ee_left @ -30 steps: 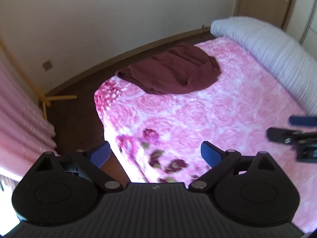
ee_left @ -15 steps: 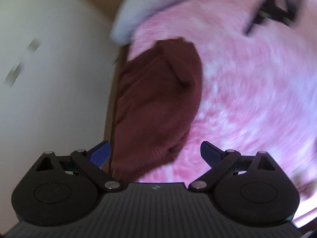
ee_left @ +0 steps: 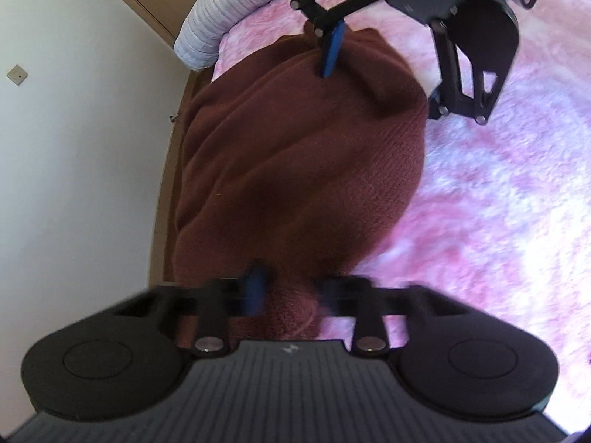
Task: Fold clothes
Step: 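Grasp the brown cardigan with the left gripper while the right gripper grasps another edge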
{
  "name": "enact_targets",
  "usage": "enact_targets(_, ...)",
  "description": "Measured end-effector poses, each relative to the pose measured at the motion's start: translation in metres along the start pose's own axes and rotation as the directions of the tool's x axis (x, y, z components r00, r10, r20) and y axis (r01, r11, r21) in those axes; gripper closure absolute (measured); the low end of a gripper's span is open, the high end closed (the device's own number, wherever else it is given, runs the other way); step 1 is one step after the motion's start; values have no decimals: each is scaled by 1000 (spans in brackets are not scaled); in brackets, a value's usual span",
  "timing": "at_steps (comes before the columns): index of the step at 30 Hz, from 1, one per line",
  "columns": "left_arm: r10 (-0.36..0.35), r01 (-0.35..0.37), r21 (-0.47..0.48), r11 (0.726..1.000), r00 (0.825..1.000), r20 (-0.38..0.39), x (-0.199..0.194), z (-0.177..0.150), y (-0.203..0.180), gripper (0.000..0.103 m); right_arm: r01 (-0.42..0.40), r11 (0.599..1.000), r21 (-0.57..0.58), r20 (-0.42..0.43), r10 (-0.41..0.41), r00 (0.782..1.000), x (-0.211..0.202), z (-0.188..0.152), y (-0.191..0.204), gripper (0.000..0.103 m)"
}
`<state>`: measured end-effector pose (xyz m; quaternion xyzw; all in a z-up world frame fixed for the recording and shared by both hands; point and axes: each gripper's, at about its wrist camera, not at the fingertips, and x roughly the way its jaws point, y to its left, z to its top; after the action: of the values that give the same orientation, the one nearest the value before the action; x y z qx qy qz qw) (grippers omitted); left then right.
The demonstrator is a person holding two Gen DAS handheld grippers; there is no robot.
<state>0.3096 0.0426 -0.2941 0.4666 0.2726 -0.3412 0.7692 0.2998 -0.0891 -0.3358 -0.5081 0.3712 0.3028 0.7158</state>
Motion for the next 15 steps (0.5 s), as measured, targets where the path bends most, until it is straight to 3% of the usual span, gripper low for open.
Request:
enact_targets(1,1,-1,1,1000,1000,0,-3,3,2,98,-28,998,57,0,28,1000,-2,-2,-10,90)
enact_targets(5,6,-6,5,1000,999,44,-37,23,12,100,-39,982,182,40,32,999,-46,-24,-33,92)
enact_targets(9,-15,11,31,999,989,149,-99,60,4,100,1,961,277,81,-24,996,-128,-71,-40,92)
enact_targets(12,-106,94,64,993,970,218,-157,96,-41,100,15,939,344,69,-41,997,-193,-119,-26,92)
enact_targets(15,-206,184,102,978,938,279,-215,133,-90,101,27,901,433,34,-46,998,-261,-179,8,93)
